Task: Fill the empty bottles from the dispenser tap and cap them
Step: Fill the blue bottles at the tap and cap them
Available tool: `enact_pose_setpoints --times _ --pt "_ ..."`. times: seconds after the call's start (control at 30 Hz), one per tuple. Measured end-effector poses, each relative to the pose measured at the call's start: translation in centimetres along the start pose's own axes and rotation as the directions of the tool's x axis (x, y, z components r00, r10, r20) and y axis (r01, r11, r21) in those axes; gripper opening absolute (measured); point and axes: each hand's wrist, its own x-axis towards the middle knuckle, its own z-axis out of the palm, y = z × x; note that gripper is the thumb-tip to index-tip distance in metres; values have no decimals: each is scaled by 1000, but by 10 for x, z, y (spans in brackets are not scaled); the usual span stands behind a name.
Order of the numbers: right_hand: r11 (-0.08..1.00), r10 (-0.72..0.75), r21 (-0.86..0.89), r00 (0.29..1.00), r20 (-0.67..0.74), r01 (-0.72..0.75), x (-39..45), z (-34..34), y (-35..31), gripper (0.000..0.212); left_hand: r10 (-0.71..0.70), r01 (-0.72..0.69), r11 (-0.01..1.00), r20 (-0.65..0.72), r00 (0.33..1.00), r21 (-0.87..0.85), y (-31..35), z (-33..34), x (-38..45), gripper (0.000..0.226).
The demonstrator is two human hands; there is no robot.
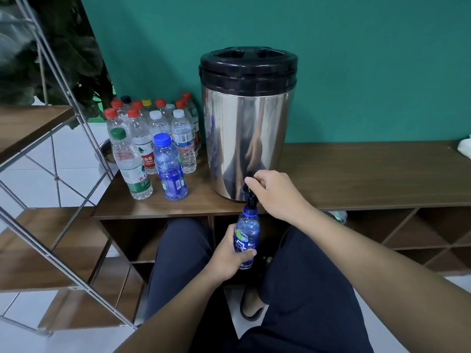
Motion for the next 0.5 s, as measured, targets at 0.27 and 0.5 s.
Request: enact_pose_setpoints --times 0.27,0.5 --pt "961 150 228 988 42 -156 6 2 12 32 -4 5 1000 3 1000 -27 2 -1 1 70" --pt "595 343 726 926 158 -345 -2 24 37 30 24 -24 1000 -30 999 -16 2 2 3 68"
